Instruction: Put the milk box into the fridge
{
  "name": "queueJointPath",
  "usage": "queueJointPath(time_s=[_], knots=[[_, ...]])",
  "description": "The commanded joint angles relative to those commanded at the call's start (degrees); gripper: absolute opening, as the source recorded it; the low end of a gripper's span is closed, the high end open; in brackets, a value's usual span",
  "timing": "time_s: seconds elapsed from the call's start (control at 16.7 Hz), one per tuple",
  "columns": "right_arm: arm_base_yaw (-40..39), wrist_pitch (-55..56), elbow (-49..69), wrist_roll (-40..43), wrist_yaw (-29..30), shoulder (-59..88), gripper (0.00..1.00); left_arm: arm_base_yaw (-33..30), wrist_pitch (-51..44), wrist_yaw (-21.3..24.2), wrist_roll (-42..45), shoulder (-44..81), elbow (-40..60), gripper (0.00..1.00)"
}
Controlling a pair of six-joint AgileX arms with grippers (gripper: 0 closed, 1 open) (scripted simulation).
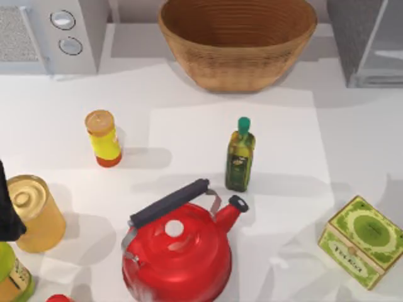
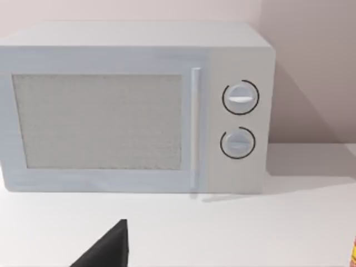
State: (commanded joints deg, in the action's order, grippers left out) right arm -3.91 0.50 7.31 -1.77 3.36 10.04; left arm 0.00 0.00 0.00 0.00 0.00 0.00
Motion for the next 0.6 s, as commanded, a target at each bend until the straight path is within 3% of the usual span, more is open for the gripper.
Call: queueJointPath(time_s=[0.24,0.6], knots=[[3.5,-0.4,-6.5,1.6,-3.0,-9.1,0.00,0.0,0.0,0.0,0.0,0.0,0.0,1.00],[3.7,-0.5,-7.2,1.6,-3.3,-9.8,0.00,0.0,0.0,0.0,0.0,0.0,0.0,1.00]])
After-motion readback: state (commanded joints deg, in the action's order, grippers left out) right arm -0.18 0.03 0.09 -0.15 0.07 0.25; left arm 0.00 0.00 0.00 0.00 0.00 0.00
